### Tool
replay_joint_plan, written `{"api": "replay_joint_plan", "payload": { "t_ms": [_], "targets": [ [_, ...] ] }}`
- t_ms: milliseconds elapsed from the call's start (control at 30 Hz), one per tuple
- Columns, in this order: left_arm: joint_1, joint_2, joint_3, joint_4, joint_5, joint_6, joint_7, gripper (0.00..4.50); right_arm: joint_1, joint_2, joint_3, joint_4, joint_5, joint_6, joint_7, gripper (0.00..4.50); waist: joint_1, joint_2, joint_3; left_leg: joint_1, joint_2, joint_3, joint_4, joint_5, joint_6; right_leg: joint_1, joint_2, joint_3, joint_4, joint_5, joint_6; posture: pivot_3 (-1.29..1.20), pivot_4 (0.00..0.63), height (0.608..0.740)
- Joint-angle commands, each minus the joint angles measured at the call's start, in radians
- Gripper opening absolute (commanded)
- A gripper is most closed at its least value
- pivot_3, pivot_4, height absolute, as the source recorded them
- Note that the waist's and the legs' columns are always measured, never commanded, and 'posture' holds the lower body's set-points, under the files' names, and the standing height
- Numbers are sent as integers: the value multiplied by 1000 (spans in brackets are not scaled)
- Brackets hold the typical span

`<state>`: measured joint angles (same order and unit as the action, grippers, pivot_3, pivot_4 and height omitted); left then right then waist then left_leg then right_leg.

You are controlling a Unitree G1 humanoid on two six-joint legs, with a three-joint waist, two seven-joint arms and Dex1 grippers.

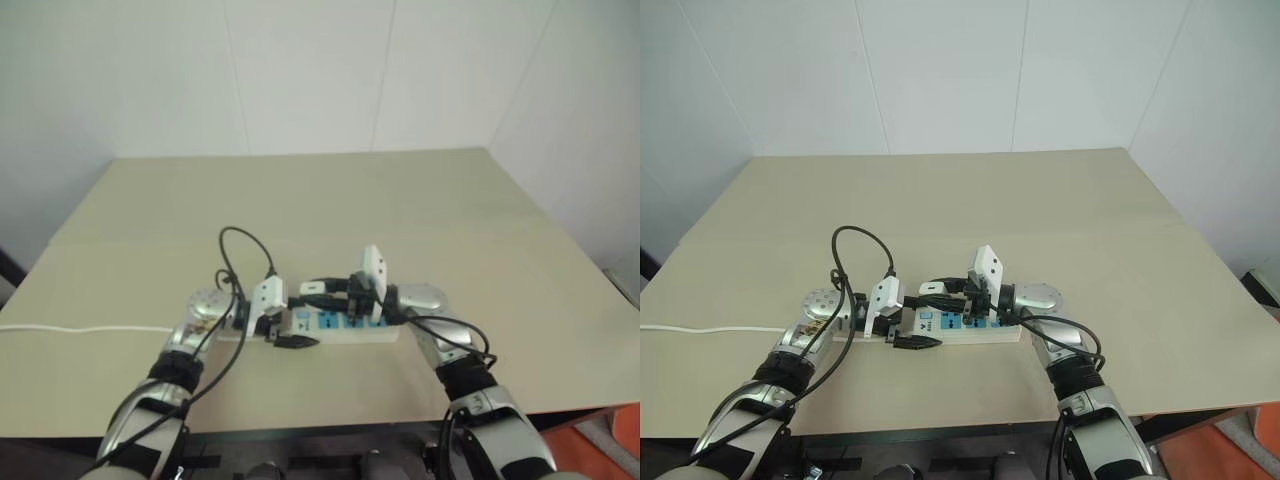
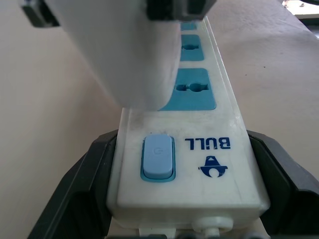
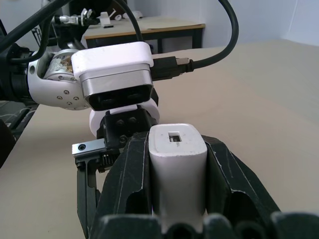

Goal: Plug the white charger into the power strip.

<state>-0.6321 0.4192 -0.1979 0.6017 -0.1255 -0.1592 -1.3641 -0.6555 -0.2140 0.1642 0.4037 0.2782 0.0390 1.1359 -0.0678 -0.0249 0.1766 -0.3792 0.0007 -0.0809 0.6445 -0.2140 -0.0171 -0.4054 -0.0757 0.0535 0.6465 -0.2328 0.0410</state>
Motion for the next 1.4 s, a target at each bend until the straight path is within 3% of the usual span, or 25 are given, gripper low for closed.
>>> {"api": "replay_joint_plan", "payload": {
  "t_ms": [33, 1400],
  "targets": [
    [31, 8, -25, -16, 14, 18, -14, 3295, -20, 1, -14, -7, 9, -33, 13, 1122, 0, 0, 0, 0, 0, 0, 0, 0, 0, 0, 0, 0, 0, 0, 0, 0, 150, 740],
    [47, 39, -14, -45, 14, 40, -16, 3295, 7, -3, -25, 35, 12, -54, 42, 1122, -2, 0, 0, 0, 0, 0, -1, 0, 0, 0, 0, 0, -1, -1, 2, 0, 150, 740]
  ]
}}
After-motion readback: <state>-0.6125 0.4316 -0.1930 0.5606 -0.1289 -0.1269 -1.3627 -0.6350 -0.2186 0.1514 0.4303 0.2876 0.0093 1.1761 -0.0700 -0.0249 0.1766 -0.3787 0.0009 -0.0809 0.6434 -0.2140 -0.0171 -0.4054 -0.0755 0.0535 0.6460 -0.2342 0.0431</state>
